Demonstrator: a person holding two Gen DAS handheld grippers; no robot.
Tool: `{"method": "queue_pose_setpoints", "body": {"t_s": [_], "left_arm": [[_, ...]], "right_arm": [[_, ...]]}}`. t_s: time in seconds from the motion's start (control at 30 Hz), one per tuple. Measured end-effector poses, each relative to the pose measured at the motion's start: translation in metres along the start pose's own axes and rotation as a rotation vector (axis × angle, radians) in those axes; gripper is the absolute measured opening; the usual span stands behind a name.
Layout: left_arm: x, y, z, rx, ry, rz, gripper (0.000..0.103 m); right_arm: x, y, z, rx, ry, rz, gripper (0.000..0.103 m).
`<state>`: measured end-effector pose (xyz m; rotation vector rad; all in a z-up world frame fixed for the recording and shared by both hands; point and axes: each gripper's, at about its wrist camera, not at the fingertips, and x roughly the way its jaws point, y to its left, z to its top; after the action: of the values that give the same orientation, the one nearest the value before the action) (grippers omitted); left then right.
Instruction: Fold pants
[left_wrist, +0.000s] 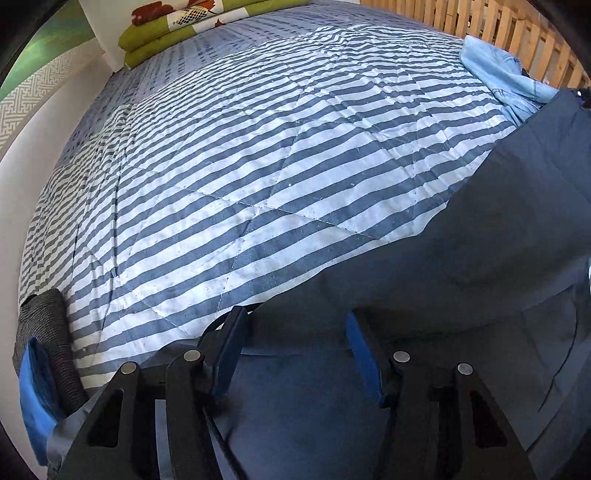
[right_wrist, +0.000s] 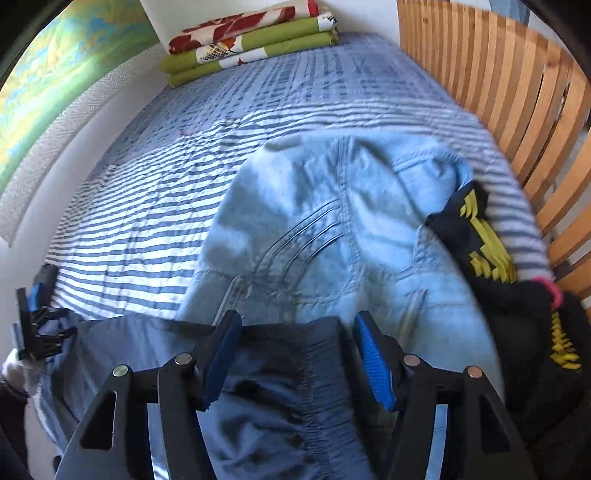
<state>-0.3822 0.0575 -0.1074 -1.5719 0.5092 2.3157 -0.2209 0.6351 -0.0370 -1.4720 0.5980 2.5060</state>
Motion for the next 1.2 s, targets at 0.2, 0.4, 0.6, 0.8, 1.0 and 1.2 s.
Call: {"method": "queue_pose_setpoints", "body": {"t_s": [0.2,0.4,0.6,0.8,1.0,1.2], "left_arm": [[-0.023,0.017,-0.001,-0.008,-0.031,0.013,0.059],[-0.025,0.025,0.011,-0.034,-0.035,-0.027,0.059],[0.000,-0.010,0.031,0.059,-0.025,-0.066,0.059],[0.018,-0.021,0.045,0.018,-0.006,-0.145,0.031],[-0.015,-0.030,0.057,0.028,-0.068,-0.213,0.068],[-0.032,-0.021,0.068,-0.031,-0.148,-0.196,0.069]], "right_arm": [[-0.035,0.002,-0.010,0.023,-0.105,-0.023,0.008],[-0.092,0.009,-0.001,0.060,-0.276,-0.075,0.007],[-0.109,0.016,0.012,0.024,-0.311,-0.155,0.007],[-0.085,0.012,0.015,0.040,-0.280,-0.286,0.006],[-0.150,0.030,0.034,0.029,-0.500,-0.294,0.006],[-0.100,0.023,0.030,-0.055,-0.293,-0.502,0.006]]}}
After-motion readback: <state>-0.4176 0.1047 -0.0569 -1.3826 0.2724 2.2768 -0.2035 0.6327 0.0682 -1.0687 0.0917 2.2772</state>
